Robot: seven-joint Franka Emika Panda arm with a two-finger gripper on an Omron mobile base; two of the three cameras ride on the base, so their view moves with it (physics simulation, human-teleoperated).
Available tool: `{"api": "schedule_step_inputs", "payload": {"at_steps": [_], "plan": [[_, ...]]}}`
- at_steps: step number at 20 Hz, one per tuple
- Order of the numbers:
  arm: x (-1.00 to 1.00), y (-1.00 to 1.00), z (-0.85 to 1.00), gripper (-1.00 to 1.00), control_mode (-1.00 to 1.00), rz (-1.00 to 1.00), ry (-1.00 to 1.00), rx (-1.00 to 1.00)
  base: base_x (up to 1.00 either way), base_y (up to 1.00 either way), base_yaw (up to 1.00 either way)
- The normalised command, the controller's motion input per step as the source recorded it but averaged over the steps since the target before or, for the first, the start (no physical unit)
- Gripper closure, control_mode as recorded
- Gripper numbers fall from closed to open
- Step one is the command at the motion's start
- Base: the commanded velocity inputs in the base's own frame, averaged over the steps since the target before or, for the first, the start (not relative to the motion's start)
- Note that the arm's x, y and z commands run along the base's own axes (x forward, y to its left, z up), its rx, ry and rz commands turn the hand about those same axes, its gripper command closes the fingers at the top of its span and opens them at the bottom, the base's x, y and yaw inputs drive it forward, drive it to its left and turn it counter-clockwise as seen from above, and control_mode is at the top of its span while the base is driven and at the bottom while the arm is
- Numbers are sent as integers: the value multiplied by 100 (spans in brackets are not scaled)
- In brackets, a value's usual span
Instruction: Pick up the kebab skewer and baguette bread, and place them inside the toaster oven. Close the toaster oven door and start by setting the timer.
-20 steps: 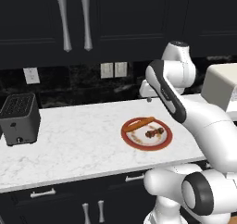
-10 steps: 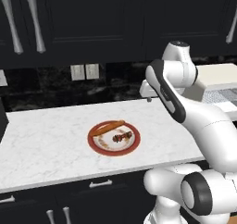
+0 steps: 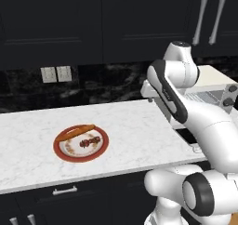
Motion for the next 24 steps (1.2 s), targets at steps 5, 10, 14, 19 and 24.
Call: {"api": "schedule_step_inputs", "payload": {"at_steps": [5, 10, 14, 19, 24], "plan": [[0, 0, 0, -100, 100, 0, 0, 0, 8, -27, 0], [0, 0, 0, -100, 100, 0, 0, 0, 10, -28, 0], [0, 0, 0, -100, 100, 0, 0, 0, 2, -41, 0], [0, 0, 0, -100, 100, 0, 0, 0, 1, -9, 0], [0, 0, 0, -100, 100, 0, 0, 0, 0, 0, 0]]}}
